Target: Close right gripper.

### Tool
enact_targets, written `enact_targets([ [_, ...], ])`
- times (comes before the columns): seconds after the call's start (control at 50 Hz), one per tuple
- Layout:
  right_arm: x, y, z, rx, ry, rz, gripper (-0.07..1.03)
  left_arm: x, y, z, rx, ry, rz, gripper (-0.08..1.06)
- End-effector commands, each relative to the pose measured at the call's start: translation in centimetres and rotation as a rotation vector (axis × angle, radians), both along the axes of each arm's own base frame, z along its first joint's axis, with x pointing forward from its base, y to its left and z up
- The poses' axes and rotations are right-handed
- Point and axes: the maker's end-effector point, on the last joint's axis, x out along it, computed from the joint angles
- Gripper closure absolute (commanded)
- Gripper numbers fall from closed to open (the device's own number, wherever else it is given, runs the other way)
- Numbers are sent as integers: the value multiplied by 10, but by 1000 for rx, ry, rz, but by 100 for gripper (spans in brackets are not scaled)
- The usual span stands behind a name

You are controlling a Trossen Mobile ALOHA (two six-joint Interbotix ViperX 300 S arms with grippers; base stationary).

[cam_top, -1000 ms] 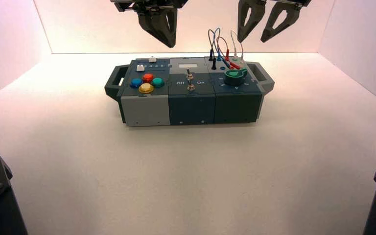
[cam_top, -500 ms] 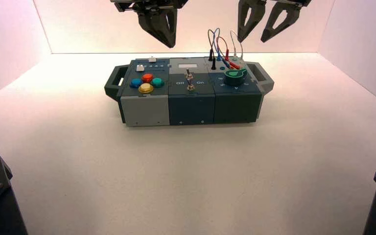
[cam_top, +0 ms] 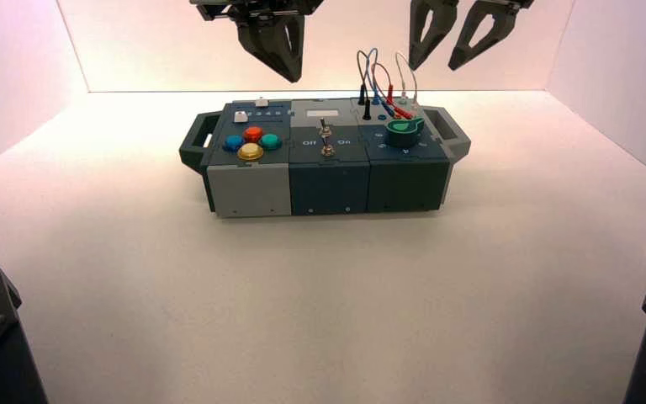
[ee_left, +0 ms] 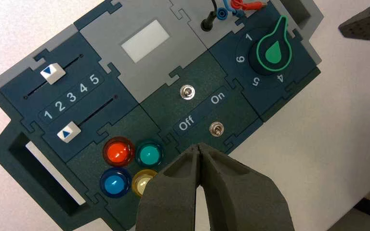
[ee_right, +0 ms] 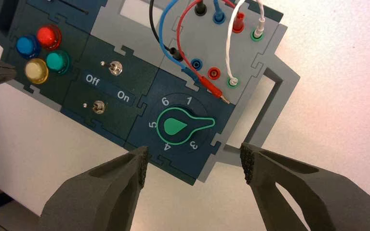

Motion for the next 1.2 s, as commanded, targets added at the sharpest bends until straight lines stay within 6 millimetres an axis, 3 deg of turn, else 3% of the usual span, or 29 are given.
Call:
enact_targets([
  [0.02,6,2,20,20,-58,-1,11,6,-5,14,-24,-38,-5,101],
  [0.06,6,2,20,19,-60,-1,20,6,-5,14,-23,-39,-7,101],
  [0.14,5,2,21,20,-57,0,49,6,-5,14,-23,-37,-5,101],
  [0.24,4,2,21,17,-52,4,67,6,-4,15,-24,-40,-5,101],
  [0.32,3,2,21,17,-47,6,74,6,-4,15,-24,-40,-5,101],
  [0.34,2,2,22,16,-43,9,82,6,-4,15,-24,-40,-5,101],
  [0.44,1,2,24,16,-40,16,98,6,-4,15,-24,-40,-5,101],
  [1.2,-1,2,26,15,-38,22,98,6,-5,14,-24,-38,-5,101],
])
